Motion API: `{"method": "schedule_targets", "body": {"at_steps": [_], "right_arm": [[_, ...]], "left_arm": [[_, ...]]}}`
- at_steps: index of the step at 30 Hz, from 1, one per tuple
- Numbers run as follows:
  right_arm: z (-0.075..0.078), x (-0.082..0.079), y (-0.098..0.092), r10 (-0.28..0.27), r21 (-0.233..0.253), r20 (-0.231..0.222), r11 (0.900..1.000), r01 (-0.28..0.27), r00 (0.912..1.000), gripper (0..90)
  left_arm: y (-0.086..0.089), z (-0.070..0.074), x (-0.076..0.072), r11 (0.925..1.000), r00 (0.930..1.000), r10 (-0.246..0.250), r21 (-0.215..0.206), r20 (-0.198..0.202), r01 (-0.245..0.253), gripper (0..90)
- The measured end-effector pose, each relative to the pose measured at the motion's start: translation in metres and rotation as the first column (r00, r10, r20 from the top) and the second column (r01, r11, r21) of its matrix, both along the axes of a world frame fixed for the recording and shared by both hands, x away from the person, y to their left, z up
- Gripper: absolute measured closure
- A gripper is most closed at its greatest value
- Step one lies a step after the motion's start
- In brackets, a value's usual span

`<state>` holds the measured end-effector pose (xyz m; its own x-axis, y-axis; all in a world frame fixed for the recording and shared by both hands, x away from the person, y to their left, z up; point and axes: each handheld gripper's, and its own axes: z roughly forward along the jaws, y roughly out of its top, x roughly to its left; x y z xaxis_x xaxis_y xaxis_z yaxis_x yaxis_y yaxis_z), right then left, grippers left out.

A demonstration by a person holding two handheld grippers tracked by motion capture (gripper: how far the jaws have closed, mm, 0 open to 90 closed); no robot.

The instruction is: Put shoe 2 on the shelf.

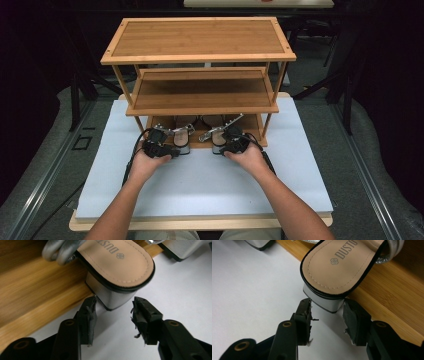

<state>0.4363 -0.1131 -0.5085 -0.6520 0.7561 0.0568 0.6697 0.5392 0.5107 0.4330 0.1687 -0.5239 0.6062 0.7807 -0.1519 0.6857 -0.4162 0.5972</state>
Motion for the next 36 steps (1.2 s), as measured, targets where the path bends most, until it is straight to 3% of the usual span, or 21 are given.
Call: {"method": "schedule_targets", "body": {"at_steps": [7,18,28,36], "right_arm": [[-0.001,-0.001,0.009,0.016,0.01,0.001,1.0,-0.016,0.9999,58.3],[-0.001,-0.003,0.018,0.031,0.015,0.005,0.999,-0.031,0.9995,58.3],[-0.002,-0.002,0.019,0.029,0.025,0.004,0.999,-0.029,0.9996,58.3],[-0.001,-0.002,0.019,0.027,0.023,0.001,0.999,-0.027,0.9996,58.1]], "left_arm": [[-0.008,0.001,0.002,0.9998,1.0,-0.007,0.018,-0.006,0.007,57.4],[-0.017,0.001,0.004,0.9995,0.9993,-0.028,-0.015,-0.023,0.028,58.8],[-0.029,0.004,0.007,0.9994,0.9983,-0.034,-0.001,-0.048,0.034,59.2],[-0.029,0.003,0.005,0.9995,0.999,-0.033,0.001,-0.03,0.033,58.5]]}}
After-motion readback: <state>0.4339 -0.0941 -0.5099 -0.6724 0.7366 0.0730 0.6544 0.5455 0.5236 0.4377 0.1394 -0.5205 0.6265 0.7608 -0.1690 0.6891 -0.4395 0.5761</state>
